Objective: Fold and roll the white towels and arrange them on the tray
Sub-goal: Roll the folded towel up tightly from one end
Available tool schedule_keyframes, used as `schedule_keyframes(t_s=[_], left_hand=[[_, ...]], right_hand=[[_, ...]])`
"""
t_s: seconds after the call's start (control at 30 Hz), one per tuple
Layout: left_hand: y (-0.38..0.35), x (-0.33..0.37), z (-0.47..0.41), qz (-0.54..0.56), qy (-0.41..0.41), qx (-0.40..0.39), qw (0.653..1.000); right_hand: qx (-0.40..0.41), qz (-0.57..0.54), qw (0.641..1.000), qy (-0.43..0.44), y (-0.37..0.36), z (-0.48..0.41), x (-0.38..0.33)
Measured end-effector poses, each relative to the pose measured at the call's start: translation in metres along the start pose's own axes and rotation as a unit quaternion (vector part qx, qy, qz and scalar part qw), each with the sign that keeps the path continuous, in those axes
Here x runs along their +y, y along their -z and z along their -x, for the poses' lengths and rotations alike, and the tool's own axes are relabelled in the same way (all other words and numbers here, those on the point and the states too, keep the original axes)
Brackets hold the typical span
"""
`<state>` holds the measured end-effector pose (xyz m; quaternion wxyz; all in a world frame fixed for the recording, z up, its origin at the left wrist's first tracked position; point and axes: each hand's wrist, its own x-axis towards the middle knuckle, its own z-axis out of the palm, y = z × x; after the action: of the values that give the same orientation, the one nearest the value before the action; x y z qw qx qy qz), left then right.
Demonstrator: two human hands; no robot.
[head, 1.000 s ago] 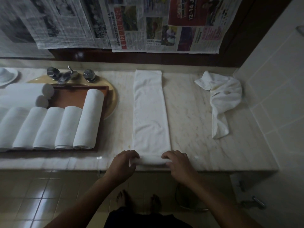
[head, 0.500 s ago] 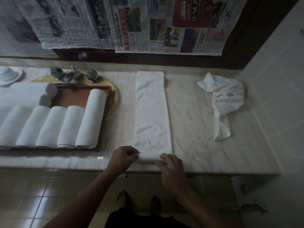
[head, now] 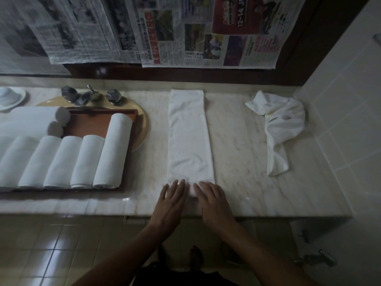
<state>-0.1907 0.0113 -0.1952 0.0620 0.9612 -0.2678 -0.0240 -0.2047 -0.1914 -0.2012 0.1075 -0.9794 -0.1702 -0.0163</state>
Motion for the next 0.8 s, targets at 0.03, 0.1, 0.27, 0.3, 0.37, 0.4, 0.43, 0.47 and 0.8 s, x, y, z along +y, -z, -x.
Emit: schedule_keyframes(t_s=[0.03,0.1,0.27,0.3,0.37,0.4,0.43,0.47,0.8], left_hand=[[0.003,-0.005,-0.005,0.007,-0.009,0.004,1.0],[0.008,-0.014,-0.013,0.033,-0.023,0.019,0.999],[0.013,-0.032,-0.01,0.118,0.005,0.025,0.993],[0.016,-0.033,-0.006,0.135,0.011,0.024,0.991],[0.023,-0.031,0.005,0.179,0.029,0.02,0.983],[0.025,-0.03,0.011,0.204,0.04,0.017,0.978],[0.025,-0.031,0.016,0.223,0.047,0.017,0.973],[0.025,-0.031,0.02,0.236,0.051,0.016,0.97],[0.034,-0.037,0.015,0.325,0.159,0.015,0.932]], right_hand=[[-0.006,0.005,1.0,0.005,0.002,-0.005,0.001],[-0.014,0.001,1.0,0.013,0.007,-0.012,0.005],[-0.048,-0.055,0.997,0.015,0.024,-0.017,0.013],[-0.055,-0.08,0.995,0.009,0.027,-0.015,0.014],[-0.071,-0.145,0.986,-0.03,0.035,-0.007,0.016],[-0.079,-0.172,0.981,-0.049,0.037,-0.002,0.018],[-0.091,-0.194,0.975,-0.063,0.037,0.001,0.02],[-0.096,-0.215,0.97,-0.069,0.036,0.004,0.021],[-0.022,-0.147,0.986,-0.074,0.03,-0.001,0.018]])
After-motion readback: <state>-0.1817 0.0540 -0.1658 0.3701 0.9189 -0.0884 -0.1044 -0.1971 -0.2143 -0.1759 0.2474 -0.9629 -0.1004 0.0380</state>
